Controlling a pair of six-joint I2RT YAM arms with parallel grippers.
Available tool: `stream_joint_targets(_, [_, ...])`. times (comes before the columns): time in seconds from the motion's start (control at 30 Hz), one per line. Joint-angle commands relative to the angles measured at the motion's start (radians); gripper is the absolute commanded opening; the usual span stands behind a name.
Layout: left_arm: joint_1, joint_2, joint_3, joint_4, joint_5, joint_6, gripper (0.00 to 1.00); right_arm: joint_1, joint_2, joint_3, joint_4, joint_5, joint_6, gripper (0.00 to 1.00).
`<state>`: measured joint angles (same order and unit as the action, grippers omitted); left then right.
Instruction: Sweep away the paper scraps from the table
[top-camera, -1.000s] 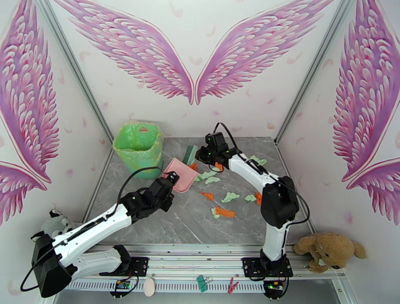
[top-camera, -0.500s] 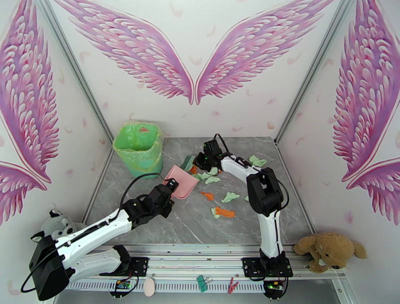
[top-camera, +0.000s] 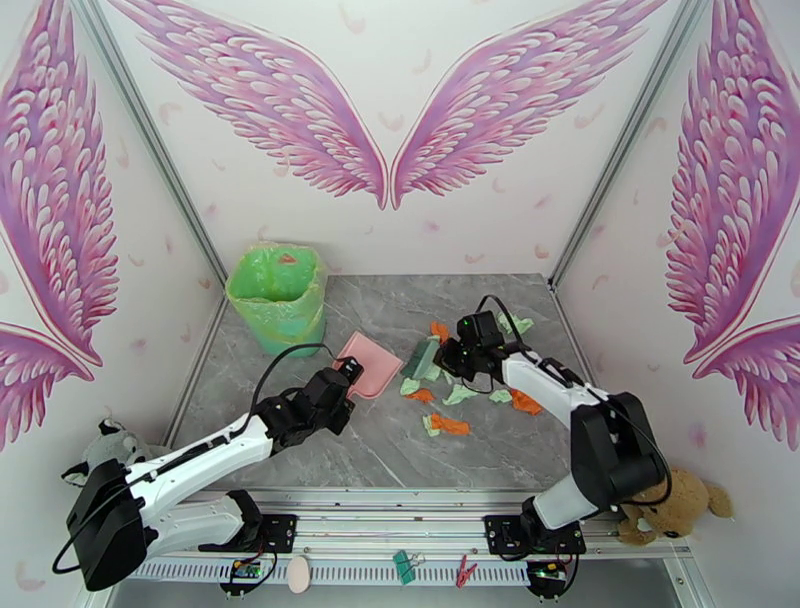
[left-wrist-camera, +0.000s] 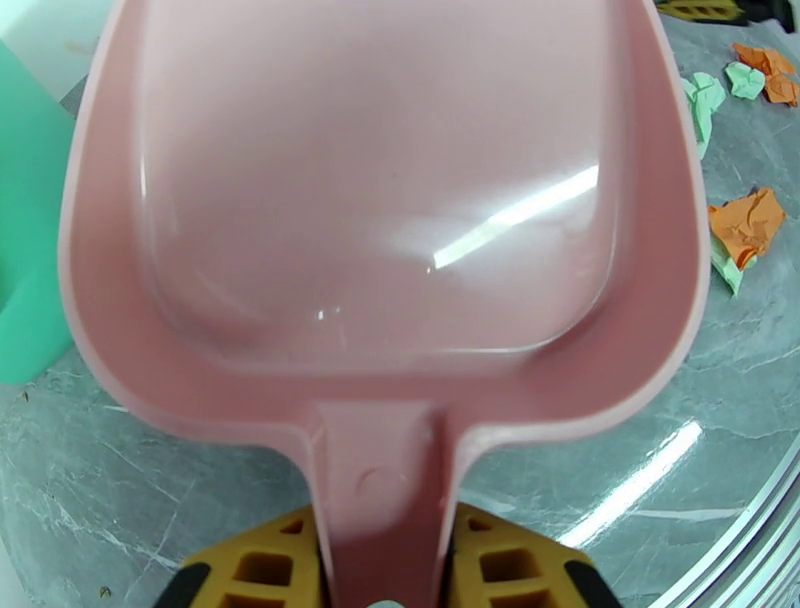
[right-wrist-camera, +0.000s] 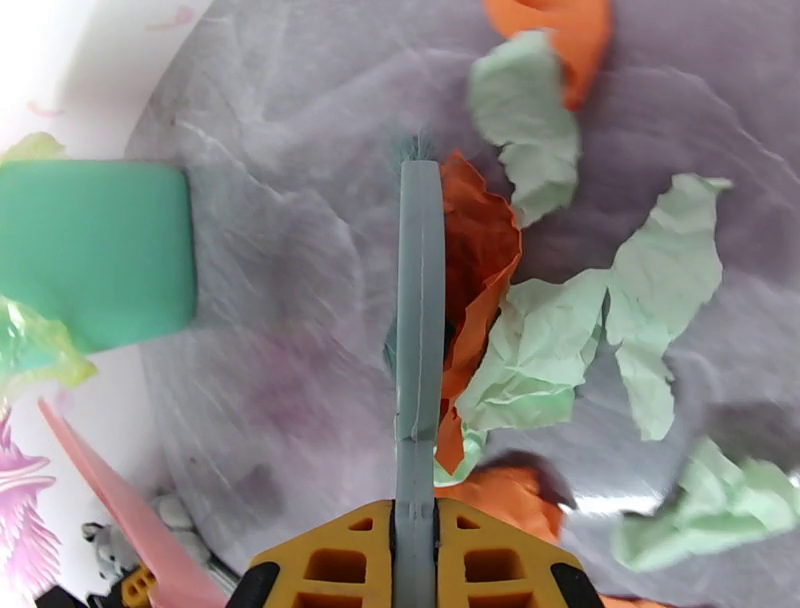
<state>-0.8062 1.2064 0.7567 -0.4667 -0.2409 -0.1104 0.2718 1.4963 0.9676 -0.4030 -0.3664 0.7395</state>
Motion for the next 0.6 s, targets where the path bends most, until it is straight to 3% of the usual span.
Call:
stream_joint_targets(0.0, [-0.006, 0.042, 0.05, 0.041, 0.035, 0.009, 0.0, -0.028, -0.133, -0.028, -0.109, 0.003, -0.095, 0.0])
stream_joint_targets(0.23, [-0.019, 0.124, 0.102, 0.068, 0.043, 0.0, 0.0, -0.074, -0.264, 0.099, -0.171, -0.004, -0.085, 0.0])
stream_joint_targets(0.4, [-0.04, 0.129, 0.115, 0.057, 0.033, -0.016, 0.0, -0.095, -0.175, 0.212, -0.083, 0.015, -0.031, 0.0])
stream_joint_targets(0.57, [-0.052, 0.095, 0.09, 0.035, 0.013, -0.031, 0.0, -0.115, 0.022, 0.315, 0.044, 0.044, 0.054, 0.0])
